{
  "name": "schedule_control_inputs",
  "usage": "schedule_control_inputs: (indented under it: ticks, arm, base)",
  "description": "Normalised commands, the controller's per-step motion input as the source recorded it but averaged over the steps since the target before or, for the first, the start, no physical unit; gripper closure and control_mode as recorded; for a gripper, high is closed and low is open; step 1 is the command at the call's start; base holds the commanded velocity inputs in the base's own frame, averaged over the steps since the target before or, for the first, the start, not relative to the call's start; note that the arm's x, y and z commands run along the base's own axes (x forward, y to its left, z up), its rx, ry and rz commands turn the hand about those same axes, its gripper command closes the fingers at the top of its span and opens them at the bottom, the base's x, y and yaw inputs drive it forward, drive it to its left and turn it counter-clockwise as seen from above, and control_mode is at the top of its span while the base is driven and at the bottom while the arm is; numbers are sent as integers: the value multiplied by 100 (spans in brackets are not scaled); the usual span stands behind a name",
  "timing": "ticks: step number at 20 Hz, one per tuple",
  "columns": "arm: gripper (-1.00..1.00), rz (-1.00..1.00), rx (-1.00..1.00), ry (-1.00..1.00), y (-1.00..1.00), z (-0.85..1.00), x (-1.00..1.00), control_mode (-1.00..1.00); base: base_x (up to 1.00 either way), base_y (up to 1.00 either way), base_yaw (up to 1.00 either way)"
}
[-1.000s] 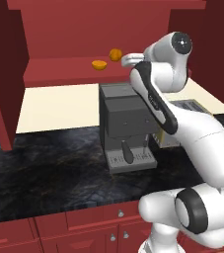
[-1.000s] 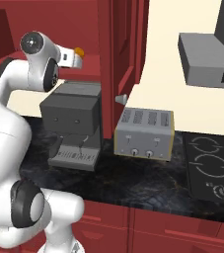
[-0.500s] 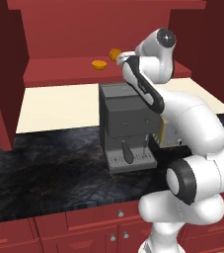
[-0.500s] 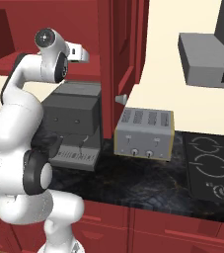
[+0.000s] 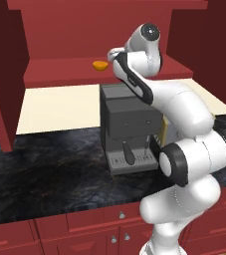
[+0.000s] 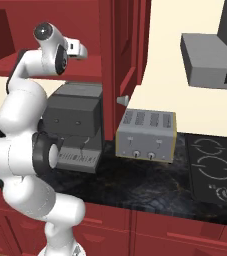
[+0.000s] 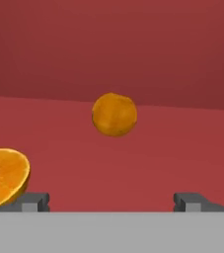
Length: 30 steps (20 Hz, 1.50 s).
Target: Pick the oranges from the cabinet and place them in one bowl. Pick the banana from the sink and place it in the other bowl.
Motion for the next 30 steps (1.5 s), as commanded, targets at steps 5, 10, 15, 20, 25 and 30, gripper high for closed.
schedule_control_inputs:
  ticks: [5,10,15,20,25,30]
  arm:
    - [-100,-1,-1,1,4,0,27,-100]
    - [-100,2,0,-1,-11,-8,24,-100]
    - [-100,1,-1,-4,-7,-15,23,-100]
    - [-100,0,0,0,0,0,37,-100]
    - [-100,0,-1,3,0,-1,41,-100]
    - [-100,0,-1,3,3,-1,40,-100]
  base:
    - [0,0,0]
    - [0,0,0]
    - [0,0,0]
    - [0,0,0]
    - [0,0,0]
    - [0,0,0]
